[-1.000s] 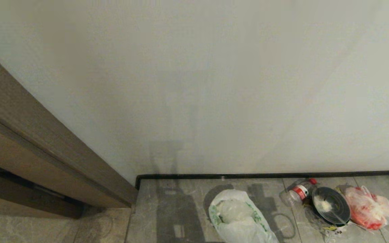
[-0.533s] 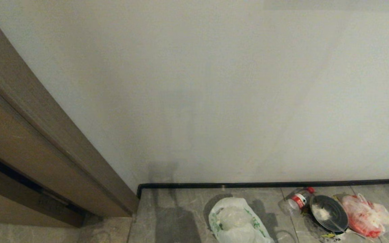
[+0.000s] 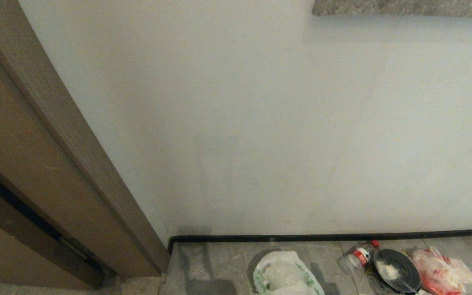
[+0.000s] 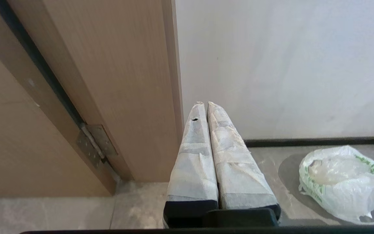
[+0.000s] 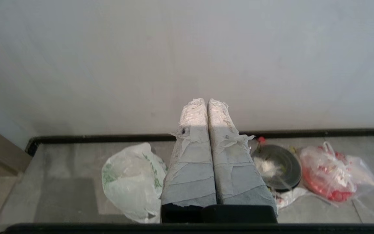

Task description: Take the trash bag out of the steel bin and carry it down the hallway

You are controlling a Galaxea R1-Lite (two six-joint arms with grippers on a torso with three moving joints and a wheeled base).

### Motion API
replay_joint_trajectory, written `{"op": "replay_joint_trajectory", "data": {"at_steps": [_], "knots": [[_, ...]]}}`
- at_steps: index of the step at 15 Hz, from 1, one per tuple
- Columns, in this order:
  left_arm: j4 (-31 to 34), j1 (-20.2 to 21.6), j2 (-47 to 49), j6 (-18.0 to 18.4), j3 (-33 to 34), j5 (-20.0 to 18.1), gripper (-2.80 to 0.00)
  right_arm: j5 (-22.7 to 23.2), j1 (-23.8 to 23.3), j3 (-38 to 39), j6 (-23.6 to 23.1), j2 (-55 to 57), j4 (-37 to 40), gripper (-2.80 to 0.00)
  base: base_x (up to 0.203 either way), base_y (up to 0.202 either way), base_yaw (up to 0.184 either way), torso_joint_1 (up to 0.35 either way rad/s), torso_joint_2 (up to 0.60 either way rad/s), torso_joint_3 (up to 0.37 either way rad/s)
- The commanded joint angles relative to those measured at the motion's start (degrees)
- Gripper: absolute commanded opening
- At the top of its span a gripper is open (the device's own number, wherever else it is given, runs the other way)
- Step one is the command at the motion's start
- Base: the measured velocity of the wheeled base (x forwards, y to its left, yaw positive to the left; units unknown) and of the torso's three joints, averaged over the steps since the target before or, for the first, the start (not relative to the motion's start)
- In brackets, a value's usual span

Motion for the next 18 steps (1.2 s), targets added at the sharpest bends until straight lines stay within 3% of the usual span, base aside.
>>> {"op": "replay_joint_trajectory", "data": {"at_steps": [1,10,18], "knots": [[-0.01,0.00,-0.02,-0.02,0.00,0.01,-2.80,0.00,0.02,0.00,0.05,0.10,0.00,-2.80,0.000,0.000,0.000,0.004,0.00,0.206],[-0.01,0.00,-0.02,-0.02,0.00,0.08,-2.80,0.00,0.00,0.00,0.22,0.10,0.00,-2.80,0.000,0.000,0.000,0.002,0.00,0.202],[-0.01,0.00,-0.02,0.16,0.00,0.00,-2.80,-0.09,0.07,0.00,0.49,0.10,-0.08,-2.80,0.000,0.000,0.000,0.001,0.00,0.039]]}}
